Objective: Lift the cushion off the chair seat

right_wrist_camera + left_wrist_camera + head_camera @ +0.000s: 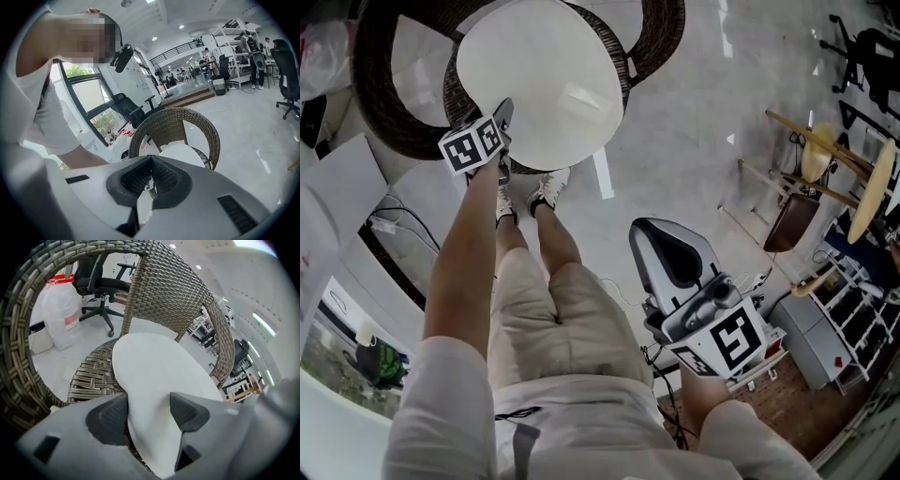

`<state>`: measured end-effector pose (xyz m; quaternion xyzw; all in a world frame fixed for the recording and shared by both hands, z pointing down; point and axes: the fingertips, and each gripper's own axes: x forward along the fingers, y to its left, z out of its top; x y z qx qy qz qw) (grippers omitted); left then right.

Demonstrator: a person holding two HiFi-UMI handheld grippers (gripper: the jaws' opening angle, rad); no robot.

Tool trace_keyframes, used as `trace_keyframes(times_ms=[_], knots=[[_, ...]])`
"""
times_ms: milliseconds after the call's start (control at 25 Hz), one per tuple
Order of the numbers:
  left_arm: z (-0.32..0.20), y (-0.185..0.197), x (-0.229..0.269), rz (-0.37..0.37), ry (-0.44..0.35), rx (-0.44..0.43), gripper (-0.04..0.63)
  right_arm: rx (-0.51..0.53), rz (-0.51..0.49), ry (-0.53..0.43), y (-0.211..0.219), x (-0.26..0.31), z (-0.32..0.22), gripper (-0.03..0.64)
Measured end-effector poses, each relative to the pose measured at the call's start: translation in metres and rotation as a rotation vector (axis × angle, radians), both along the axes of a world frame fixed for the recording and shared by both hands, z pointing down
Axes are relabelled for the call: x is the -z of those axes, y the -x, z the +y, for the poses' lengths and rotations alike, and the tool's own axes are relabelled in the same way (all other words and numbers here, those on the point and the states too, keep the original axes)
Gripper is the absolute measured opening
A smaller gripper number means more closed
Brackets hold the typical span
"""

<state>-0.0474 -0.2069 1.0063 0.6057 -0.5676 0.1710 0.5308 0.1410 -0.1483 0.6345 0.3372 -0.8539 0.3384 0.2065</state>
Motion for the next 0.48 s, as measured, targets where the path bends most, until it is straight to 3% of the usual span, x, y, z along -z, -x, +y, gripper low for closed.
trace_keyframes(times_ms=[280,480], knots=[[0.001,-0.008,0.014,0.118,-0.078,0.051,0.173,-0.009,-0.001,-0.003,-0.001,0.001,0.004,0.002],[-0.002,-0.012,0.031,0.175,-0.129,0.031,0.098,-0.027,-0.016,-0.013,-0.007,0.004,0.005,0.002]])
